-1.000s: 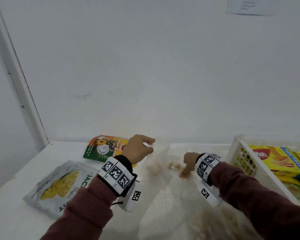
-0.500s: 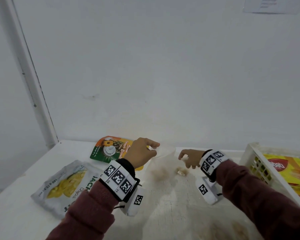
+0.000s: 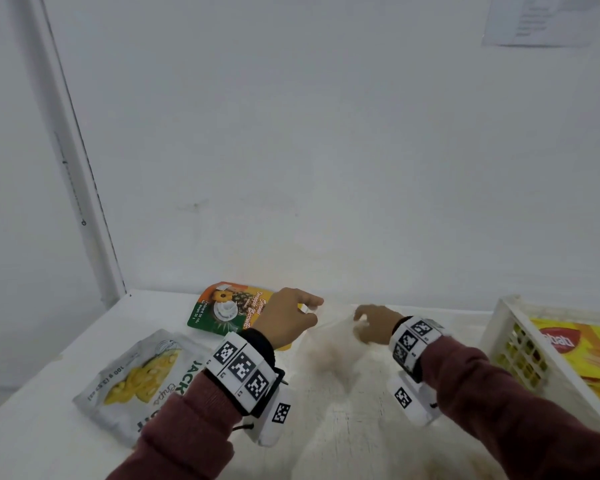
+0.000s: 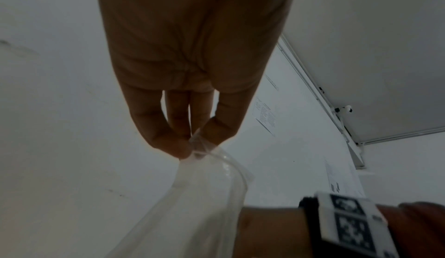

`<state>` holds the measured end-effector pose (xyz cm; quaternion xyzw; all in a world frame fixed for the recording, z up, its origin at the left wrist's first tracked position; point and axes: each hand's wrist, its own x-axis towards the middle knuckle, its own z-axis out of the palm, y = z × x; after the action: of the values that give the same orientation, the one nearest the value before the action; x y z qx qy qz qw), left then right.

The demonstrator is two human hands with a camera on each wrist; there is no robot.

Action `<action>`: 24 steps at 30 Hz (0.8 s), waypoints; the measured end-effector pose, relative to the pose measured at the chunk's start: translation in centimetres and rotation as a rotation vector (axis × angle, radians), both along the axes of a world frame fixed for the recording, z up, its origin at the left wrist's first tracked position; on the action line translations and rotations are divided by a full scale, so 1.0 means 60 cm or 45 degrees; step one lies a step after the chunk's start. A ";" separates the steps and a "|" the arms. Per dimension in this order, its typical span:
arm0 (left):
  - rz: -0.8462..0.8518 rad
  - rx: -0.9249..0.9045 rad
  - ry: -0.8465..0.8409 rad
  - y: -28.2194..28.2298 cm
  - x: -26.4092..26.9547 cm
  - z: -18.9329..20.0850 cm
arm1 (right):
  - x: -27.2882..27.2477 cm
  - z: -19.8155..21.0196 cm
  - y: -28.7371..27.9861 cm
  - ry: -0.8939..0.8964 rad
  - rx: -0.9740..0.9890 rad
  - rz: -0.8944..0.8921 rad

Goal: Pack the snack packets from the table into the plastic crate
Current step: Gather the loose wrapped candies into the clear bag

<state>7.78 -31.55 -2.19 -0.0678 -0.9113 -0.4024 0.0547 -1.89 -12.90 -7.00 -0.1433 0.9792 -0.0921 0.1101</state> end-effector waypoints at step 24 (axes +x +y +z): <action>-0.019 0.117 0.020 0.009 0.025 0.002 | 0.160 0.127 -0.030 0.390 0.055 0.343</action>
<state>9.27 -31.04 -2.06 -0.0753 -0.8909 -0.4437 0.0620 7.69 -14.68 0.61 -0.2827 0.9583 -0.0327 -0.0255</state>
